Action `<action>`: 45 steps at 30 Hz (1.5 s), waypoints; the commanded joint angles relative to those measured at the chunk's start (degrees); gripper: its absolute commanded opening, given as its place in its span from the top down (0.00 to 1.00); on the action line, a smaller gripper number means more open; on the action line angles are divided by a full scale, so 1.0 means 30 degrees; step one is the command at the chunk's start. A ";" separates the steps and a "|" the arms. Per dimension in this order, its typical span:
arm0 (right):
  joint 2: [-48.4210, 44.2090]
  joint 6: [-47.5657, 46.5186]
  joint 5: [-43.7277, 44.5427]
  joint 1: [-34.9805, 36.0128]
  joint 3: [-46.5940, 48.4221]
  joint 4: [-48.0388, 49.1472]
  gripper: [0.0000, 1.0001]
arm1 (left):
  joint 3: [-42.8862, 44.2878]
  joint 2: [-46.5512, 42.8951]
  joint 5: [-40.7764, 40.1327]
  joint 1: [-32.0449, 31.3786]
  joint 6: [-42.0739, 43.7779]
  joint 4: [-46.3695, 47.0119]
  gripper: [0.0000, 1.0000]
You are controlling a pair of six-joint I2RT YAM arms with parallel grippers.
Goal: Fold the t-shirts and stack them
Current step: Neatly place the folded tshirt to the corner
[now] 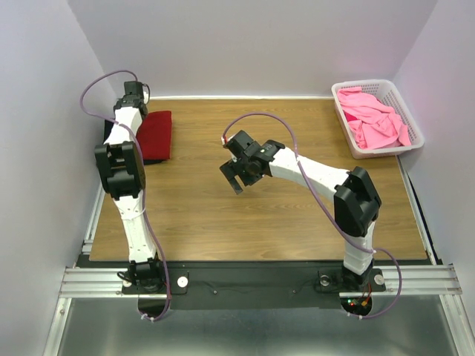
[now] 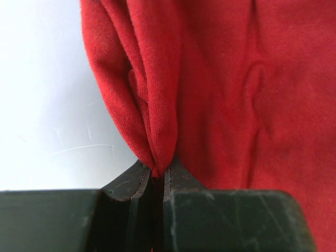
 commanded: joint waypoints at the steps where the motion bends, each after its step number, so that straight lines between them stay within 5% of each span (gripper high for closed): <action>1: 0.0066 0.0054 0.0285 0.0001 0.1083 -0.0337 0.04 | 0.0177 -0.0347 -0.1104 0.0396 -0.1170 0.0817 0.83; 8: -0.0139 0.0171 0.0403 0.0030 0.1054 -0.0573 0.04 | -0.0850 -0.0288 -0.2512 0.0456 -0.0940 0.2018 0.82; 10: -0.0139 0.0230 0.0345 0.0030 0.1054 -0.0602 0.04 | -0.0645 -0.0258 -0.2512 0.0456 -0.1143 0.1931 0.69; 19: -0.1017 0.0873 0.1573 0.0001 0.0411 -0.0661 0.04 | -0.0966 -0.2012 -0.3272 0.0485 -0.2081 0.2368 0.48; 21: -0.1513 0.1079 0.1837 0.0001 0.0002 -0.0661 0.04 | -0.1257 -0.2598 -0.3826 0.0485 -0.2111 0.2719 0.35; 26: -0.2890 0.1840 0.2889 -0.0116 -0.1053 -0.0631 0.04 | -0.1317 -0.4151 -0.3659 0.0397 -0.4210 0.2138 0.34; 31: -0.5028 0.2864 0.5263 -0.1313 -0.2956 -0.0514 0.02 | -0.3622 -0.8271 0.0439 -0.0070 -0.8401 0.1667 0.33; 35: -0.8476 0.4211 0.5062 -0.5316 -0.5529 -0.0165 0.00 | -0.7782 -1.2992 0.3952 -0.1353 -1.1278 0.3327 0.21; 40: -1.1999 0.4184 0.5263 -0.9573 -0.6913 0.0071 0.00 | -1.3842 -2.0608 0.3144 -0.4345 -1.4725 0.4450 0.18; 45: -1.5924 0.4888 0.6494 -1.0048 -0.7792 0.0393 0.00 | -1.7573 -2.9092 0.2296 -0.4760 -1.7080 0.4305 0.13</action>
